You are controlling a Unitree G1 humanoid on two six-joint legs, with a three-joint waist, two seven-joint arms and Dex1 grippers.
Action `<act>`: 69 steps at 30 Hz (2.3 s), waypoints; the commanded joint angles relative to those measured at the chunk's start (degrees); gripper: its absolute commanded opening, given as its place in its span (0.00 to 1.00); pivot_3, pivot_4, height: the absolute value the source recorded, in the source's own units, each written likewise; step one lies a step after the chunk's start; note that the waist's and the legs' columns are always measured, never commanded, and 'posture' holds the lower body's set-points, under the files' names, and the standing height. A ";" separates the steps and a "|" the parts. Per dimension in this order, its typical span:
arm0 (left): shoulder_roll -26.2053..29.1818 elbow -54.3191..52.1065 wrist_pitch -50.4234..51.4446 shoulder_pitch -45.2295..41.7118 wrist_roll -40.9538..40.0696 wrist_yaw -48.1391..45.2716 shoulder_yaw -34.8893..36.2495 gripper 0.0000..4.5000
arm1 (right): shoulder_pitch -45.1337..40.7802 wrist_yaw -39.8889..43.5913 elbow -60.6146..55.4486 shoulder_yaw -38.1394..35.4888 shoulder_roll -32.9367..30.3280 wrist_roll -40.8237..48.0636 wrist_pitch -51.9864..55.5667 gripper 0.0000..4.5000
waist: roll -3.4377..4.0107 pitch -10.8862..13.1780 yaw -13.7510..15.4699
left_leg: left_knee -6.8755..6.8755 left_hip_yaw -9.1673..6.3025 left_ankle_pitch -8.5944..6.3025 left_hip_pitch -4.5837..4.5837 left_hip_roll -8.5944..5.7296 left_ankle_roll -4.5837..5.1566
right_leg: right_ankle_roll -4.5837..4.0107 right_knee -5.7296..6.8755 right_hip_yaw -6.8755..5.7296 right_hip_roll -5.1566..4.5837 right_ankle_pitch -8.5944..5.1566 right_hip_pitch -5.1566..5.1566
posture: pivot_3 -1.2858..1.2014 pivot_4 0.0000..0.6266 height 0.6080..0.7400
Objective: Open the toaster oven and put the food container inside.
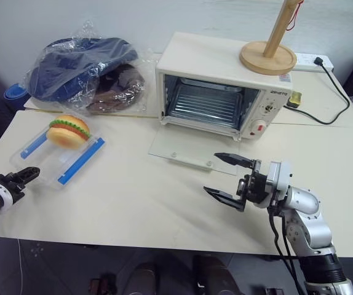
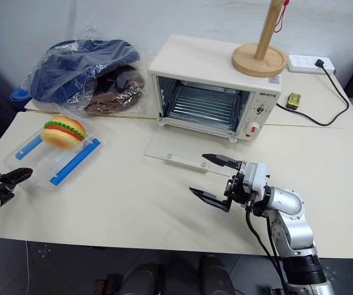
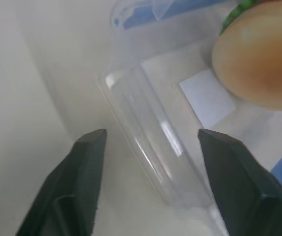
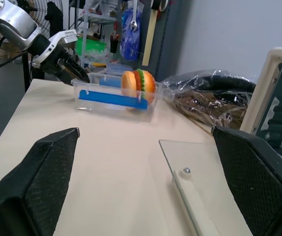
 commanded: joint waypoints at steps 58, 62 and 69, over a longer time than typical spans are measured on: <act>-0.37 2.42 -26.93 -37.45 51.60 -75.03 -45.29 0.76 | 16.12 -17.65 -24.45 1.93 -10.63 -4.07 19.62 0.52 | -0.03 0.00 -0.46 | 0.11 0.48 0.15 0.07 0.12 -0.23 | -0.03 0.58 0.23 0.31 -0.13 -0.32 | 0.52 0.24 1.00; -2.39 1.08 -38.18 -30.59 54.45 -81.93 -47.47 0.47 | 9.94 -19.60 -20.04 6.21 -8.67 -8.88 20.92 0.20 | -0.04 0.00 1.07 | 0.19 0.20 0.14 -0.05 0.03 -0.16 | -0.07 0.39 0.22 0.11 -0.15 -0.21 | 0.52 0.24 1.00; -15.62 8.05 -45.28 -33.22 60.79 -75.89 -49.87 0.12 | -4.59 -26.23 -7.03 8.19 -2.14 -17.33 19.34 0.00 | -0.07 -0.01 2.30 | 0.33 -0.02 0.08 -0.30 -0.24 0.11 | -0.01 0.30 0.01 -0.08 -0.12 -0.17 | 0.52 0.24 1.00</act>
